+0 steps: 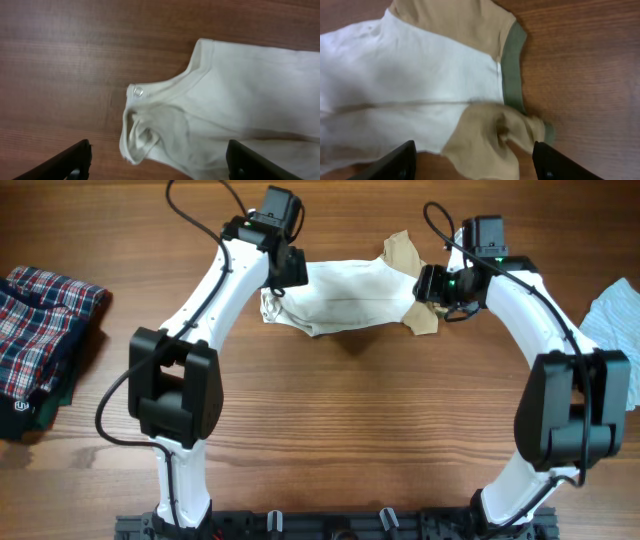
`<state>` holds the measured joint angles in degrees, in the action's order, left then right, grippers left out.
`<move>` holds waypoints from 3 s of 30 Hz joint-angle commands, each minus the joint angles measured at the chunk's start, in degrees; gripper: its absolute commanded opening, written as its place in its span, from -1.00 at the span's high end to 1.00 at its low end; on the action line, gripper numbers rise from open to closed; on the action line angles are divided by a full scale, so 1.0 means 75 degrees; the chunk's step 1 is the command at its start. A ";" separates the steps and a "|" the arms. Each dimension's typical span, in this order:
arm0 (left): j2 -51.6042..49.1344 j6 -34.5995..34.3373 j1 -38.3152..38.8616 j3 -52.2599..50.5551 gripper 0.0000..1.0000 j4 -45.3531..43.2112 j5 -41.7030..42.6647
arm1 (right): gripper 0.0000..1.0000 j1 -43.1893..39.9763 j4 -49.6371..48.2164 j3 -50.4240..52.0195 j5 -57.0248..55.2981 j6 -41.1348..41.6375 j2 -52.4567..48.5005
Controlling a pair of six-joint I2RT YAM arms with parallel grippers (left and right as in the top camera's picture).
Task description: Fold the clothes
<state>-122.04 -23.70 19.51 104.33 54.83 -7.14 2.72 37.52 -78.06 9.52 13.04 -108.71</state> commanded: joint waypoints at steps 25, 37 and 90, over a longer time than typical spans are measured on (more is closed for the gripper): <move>-0.0746 -0.0527 -0.0189 0.0076 -0.86 0.0070 0.1029 | -0.11 0.0437 -0.0595 0.1527 -0.1119 0.0717 0.0265; -0.0746 -0.0501 -0.0189 0.0076 -0.87 0.0070 0.1029 | 0.86 0.0437 -0.1632 0.2189 -0.0761 0.0886 0.0035; -0.0475 0.1169 -0.0924 0.0723 -0.63 -0.1853 0.2824 | -0.40 0.0446 -0.1116 -0.2958 -0.0670 -0.0924 -0.1224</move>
<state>-124.92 -19.03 12.08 108.33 44.75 11.11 5.98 28.80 -98.63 6.35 5.32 -113.34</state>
